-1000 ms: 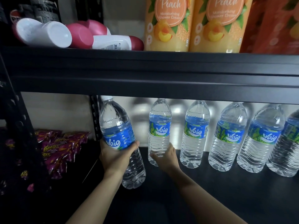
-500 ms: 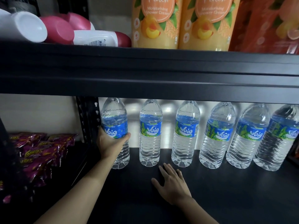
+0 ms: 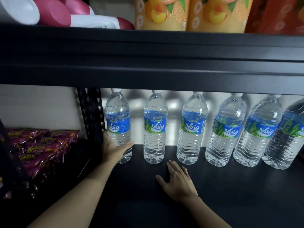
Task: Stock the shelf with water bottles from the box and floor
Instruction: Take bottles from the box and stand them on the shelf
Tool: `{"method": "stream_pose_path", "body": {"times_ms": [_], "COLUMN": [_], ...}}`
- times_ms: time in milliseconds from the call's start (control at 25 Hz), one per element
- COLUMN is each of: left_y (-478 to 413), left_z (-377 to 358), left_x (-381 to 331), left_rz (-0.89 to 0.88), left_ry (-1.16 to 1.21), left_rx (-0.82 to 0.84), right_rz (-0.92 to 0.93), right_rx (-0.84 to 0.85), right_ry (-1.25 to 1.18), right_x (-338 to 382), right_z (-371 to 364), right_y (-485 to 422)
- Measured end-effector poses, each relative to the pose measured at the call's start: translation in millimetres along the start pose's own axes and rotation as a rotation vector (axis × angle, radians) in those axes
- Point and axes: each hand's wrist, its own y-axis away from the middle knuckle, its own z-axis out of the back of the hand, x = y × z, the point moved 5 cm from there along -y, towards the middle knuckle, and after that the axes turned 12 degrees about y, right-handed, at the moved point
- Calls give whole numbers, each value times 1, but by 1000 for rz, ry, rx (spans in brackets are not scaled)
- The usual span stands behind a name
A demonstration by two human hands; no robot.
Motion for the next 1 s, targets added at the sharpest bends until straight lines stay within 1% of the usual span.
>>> {"method": "stream_pose_path", "body": {"times_ms": [80, 120, 240, 480, 560, 680, 840, 1000], "left_y": [12, 16, 20, 10, 8, 11, 19, 16], "left_z": [1, 1, -1, -1, 0, 3, 5, 6], "left_x": [18, 25, 40, 40, 42, 43, 42, 43], "left_rz": [50, 74, 132, 212, 223, 218, 153, 172], "left_ry": [9, 14, 0, -27, -43, -51, -78, -81], "left_rx": [-57, -57, -18, 55, 68, 44, -43, -2], "right_rz": [-11, -15, -19, -26, -28, -41, -50, -42], "right_rx": [-3, -6, -11, -15, -19, -29, -27, -27], "right_ry": [6, 6, 4, 0, -6, -14, -24, -24], "right_x": [0, -1, -1, -1, -1, -1, -3, -2], "right_z": [-1, -1, -2, -1, 0, 1, 2, 2], "right_y": [0, 0, 0, 1, 1, 1, 1, 0]}}
